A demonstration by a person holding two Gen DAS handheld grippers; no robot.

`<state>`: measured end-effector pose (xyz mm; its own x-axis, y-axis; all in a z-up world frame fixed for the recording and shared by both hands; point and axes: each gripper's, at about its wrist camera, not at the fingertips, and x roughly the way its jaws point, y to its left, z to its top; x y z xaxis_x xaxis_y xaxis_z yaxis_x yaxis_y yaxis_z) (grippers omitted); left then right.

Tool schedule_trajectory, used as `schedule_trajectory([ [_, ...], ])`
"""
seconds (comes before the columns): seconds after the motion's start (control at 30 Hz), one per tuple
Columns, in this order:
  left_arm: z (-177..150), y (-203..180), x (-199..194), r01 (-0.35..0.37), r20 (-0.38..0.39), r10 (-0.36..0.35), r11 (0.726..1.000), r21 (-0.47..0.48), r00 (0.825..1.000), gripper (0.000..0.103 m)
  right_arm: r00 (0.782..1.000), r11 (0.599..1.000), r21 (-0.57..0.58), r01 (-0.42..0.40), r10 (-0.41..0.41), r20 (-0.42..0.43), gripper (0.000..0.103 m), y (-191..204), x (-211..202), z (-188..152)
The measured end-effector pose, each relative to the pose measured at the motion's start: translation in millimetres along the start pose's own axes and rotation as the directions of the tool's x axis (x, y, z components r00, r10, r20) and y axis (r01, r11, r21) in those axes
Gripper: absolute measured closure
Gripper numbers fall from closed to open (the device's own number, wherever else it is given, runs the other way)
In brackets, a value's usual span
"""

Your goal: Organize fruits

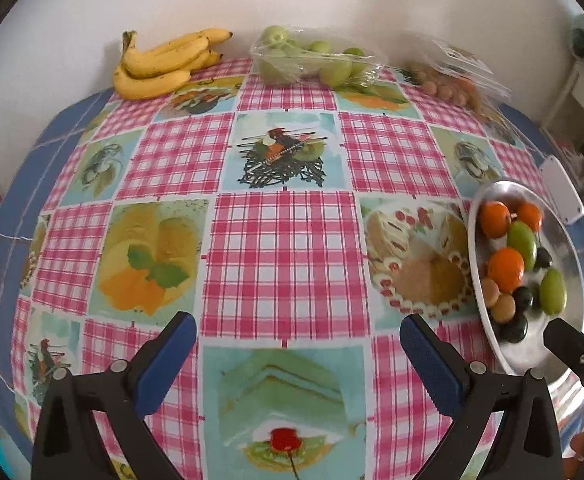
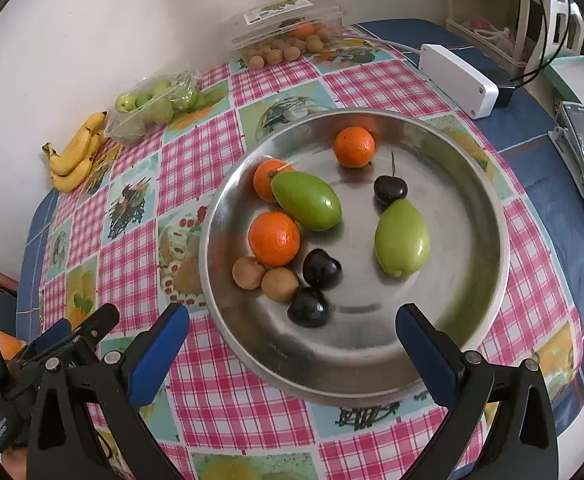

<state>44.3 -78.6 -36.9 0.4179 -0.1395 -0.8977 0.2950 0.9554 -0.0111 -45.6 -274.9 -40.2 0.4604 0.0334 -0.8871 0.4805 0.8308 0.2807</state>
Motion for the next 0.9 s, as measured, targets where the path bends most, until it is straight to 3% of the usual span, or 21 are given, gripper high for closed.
schedule_trajectory([
  [0.5,-36.0,-16.2,-38.1,-0.064,0.113,0.054,0.994,0.088,0.992,0.000,1.000,0.999,-0.041,0.017,-0.016,0.025,0.000,3.8,-15.2,-30.7],
  [0.77,-39.7,-11.4,-41.0,-0.085,0.111,0.080,0.996,0.040,0.991,0.000,0.999,0.999,-0.044,0.021,-0.020,0.041,0.000,3.7,-19.3,-32.7],
  [0.9,-40.1,-8.5,-38.3,-0.165,0.102,0.162,0.986,0.019,0.982,0.000,0.999,0.998,-0.052,0.024,-0.022,0.035,0.000,3.8,-17.4,-32.2],
])
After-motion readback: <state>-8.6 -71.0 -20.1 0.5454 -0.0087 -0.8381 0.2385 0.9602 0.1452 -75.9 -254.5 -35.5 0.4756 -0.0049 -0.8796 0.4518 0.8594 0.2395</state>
